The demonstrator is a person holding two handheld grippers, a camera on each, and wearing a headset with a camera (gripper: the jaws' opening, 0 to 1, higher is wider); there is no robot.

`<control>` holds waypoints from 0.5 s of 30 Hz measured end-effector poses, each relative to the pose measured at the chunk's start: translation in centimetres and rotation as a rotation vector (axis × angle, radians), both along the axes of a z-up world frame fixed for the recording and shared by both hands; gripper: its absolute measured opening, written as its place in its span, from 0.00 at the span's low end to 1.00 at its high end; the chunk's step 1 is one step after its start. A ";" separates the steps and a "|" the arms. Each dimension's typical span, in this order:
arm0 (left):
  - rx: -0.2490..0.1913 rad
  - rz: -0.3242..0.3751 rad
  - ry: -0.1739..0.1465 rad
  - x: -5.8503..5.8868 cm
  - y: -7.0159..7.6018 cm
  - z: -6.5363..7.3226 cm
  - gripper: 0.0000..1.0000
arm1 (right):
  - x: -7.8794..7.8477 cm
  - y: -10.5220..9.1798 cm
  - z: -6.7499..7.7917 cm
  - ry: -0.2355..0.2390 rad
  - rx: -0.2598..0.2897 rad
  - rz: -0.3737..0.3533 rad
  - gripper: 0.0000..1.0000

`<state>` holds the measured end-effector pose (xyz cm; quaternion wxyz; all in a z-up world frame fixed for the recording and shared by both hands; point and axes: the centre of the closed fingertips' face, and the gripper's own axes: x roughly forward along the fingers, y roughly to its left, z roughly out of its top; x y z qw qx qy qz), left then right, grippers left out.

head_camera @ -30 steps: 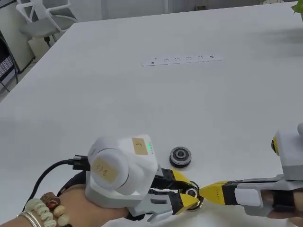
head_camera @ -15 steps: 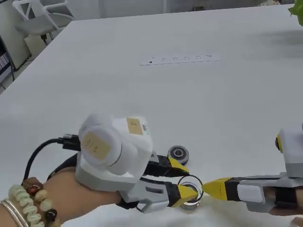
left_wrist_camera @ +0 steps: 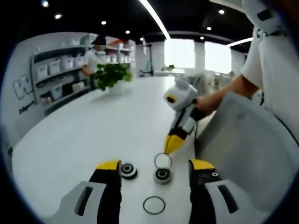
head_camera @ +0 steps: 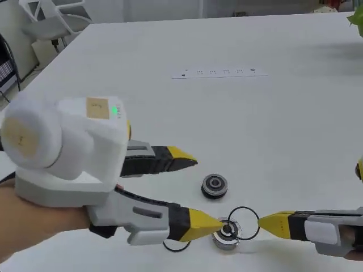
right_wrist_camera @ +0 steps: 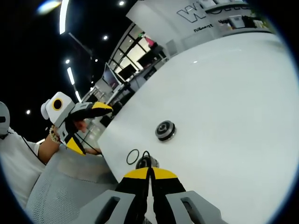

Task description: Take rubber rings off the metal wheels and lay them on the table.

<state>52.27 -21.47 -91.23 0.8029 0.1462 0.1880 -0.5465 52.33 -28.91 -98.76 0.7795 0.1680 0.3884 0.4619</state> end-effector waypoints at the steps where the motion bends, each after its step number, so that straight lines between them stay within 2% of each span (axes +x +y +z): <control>1: 0.003 0.007 -0.008 0.0 0.5 0.2 0.62 | 0.1 -0.2 0.2 -0.003 -0.001 -0.005 0.00; 5: 0.014 0.032 -0.027 -0.2 2.1 0.5 0.67 | 0.4 -0.6 0.9 -0.015 0.004 -0.020 0.00; 10: 0.025 0.087 -0.035 -0.3 4.5 0.8 0.77 | 0.8 -0.6 1.9 -0.037 0.002 -0.024 0.00; 15: 0.024 0.147 -0.039 -0.4 6.8 1.1 0.84 | 1.4 -0.3 2.9 -0.062 0.003 -0.014 0.00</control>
